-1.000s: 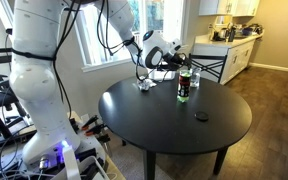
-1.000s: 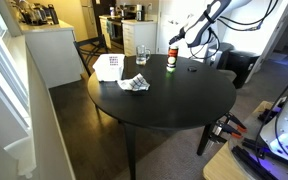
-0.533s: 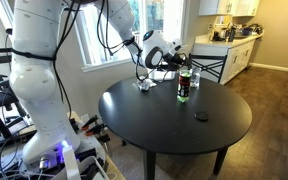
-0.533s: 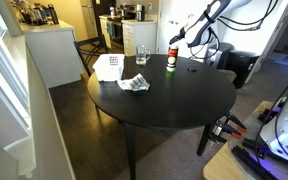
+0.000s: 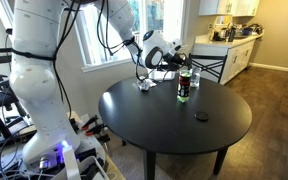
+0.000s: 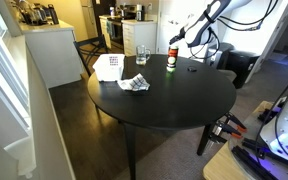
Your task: Put the tennis ball in the black container.
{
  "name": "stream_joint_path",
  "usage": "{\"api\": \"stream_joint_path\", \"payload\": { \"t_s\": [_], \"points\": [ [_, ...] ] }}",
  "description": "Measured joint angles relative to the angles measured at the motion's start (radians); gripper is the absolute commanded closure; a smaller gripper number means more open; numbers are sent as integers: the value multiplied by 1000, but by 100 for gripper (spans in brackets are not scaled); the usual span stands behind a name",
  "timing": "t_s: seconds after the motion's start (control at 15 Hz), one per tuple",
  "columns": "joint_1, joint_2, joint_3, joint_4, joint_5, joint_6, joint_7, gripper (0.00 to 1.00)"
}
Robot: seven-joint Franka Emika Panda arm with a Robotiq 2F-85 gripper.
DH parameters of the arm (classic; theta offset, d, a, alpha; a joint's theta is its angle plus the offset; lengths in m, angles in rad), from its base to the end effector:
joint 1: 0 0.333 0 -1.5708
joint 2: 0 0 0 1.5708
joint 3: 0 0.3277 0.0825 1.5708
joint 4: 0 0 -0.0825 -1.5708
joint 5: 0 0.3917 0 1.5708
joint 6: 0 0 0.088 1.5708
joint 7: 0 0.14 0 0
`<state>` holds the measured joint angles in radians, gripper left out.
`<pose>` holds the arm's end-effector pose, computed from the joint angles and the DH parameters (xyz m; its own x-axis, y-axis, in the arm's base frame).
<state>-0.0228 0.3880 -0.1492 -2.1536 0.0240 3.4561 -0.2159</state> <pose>0.6451 -0.1089 0.3154 0.6270 0.1366 0.7669 -0.0464 -0.9762 0.2118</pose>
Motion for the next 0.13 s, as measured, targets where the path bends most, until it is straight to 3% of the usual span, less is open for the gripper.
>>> {"api": "stream_joint_path", "payload": {
  "t_s": [0.13],
  "points": [
    [0,0,0,0,0,0,0,0]
  ]
}}
